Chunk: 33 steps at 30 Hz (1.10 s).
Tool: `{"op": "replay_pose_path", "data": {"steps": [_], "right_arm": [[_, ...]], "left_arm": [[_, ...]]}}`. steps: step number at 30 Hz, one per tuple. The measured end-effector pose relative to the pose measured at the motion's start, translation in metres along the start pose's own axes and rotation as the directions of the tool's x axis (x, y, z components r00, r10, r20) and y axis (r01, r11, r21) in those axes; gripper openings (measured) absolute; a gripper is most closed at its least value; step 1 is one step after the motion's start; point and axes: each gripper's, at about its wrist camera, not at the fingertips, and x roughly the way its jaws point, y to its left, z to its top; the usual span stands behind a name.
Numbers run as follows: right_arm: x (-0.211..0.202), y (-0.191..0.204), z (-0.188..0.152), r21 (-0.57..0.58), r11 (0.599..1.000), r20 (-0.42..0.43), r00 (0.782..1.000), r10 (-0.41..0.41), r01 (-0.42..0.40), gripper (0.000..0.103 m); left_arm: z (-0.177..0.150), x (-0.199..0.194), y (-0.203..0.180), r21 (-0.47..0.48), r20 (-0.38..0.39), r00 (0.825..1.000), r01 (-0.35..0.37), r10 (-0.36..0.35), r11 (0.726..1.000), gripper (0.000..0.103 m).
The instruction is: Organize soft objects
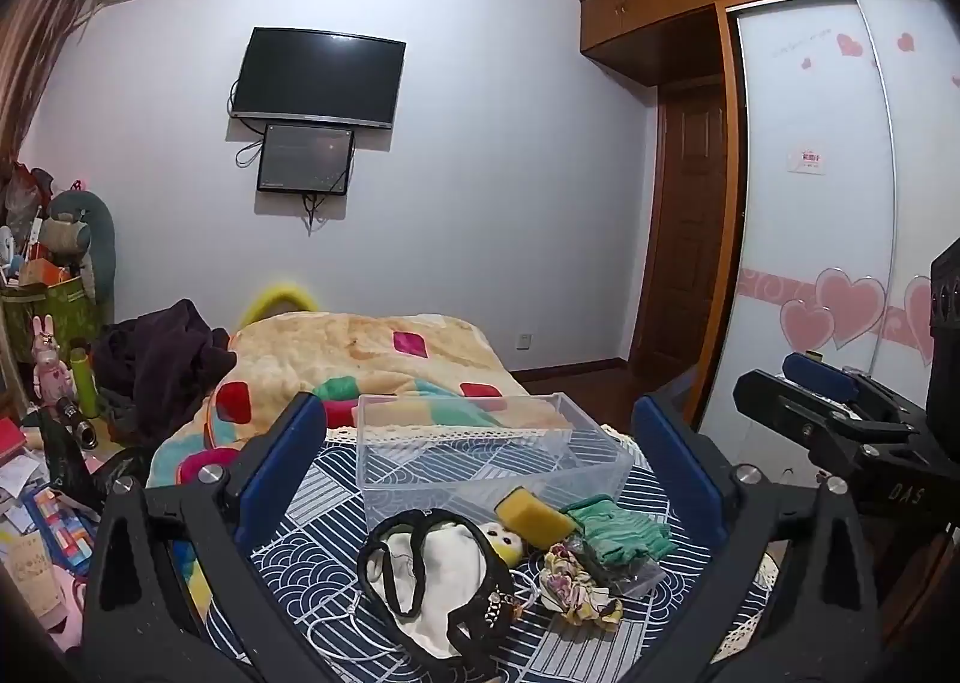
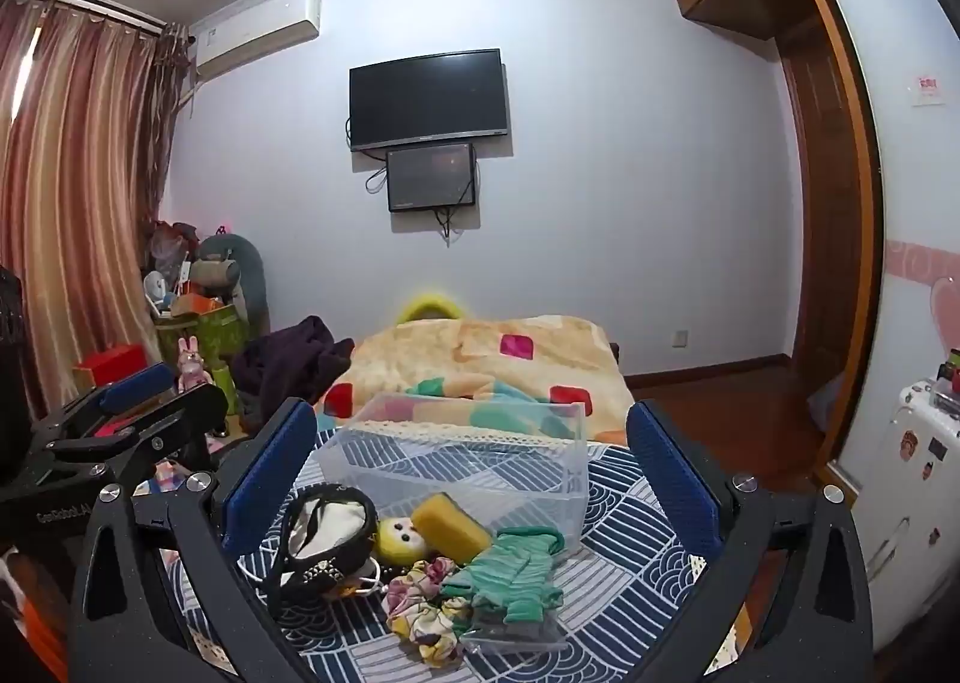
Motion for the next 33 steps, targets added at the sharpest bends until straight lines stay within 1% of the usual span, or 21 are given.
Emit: {"op": "replay_pose_path", "data": {"steps": [33], "right_arm": [[-0.002, 0.0046, 0.0016, -0.004, 1.0, 0.007, 1.0, 0.006, -0.006, 0.103]], "left_arm": [[-0.0018, -0.002, -0.0035, 0.009, 0.009, 1.0, 0.006, -0.007, 1.0, 0.103]]}}
